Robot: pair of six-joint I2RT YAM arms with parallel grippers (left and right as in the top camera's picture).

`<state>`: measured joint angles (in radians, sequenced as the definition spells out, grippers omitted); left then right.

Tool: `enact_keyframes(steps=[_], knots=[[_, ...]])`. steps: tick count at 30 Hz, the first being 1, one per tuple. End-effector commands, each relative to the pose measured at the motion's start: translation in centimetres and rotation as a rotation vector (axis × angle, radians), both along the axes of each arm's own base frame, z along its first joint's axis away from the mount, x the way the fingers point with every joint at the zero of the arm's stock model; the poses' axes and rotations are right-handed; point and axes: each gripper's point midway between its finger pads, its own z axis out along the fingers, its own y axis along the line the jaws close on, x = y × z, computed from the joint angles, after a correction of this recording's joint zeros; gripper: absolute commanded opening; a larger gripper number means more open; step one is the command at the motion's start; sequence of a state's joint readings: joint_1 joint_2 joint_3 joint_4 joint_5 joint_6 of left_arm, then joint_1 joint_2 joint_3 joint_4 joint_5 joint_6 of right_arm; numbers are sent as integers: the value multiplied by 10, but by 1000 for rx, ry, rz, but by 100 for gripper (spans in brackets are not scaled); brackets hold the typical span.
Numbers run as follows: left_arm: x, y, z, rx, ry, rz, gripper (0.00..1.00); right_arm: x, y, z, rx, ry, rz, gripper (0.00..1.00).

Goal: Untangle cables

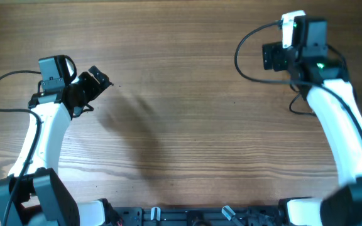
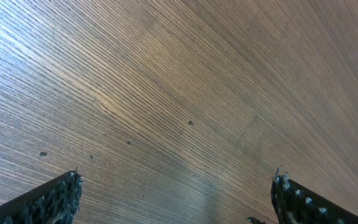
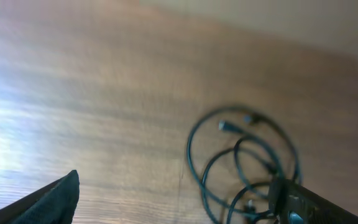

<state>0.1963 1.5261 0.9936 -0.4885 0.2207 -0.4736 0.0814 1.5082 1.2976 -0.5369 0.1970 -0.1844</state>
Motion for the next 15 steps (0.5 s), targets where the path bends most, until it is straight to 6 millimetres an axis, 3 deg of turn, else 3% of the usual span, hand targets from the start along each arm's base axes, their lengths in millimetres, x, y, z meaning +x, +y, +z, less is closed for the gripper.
enact_keyframes(steps=[1, 2, 4, 6, 9, 15], knots=[[-2, -1, -6, 2, 17, 4, 100, -25, 4, 76, 28, -188, 22, 100], [-2, -1, -6, 2, 17, 4, 100, -44, 2, 113, 36, -286, 22, 100], [-2, -1, -6, 2, 17, 4, 100, -72, 0, 151, 44, -395, 23, 100], [-2, -1, -6, 2, 17, 4, 100, -91, -2, 157, 47, -430, 23, 100], [-2, -1, -6, 2, 17, 5, 100, -110, -4, 133, 45, -404, 23, 100], [-2, -1, -6, 2, 17, 5, 100, -144, -6, 48, 35, -278, 22, 100]])
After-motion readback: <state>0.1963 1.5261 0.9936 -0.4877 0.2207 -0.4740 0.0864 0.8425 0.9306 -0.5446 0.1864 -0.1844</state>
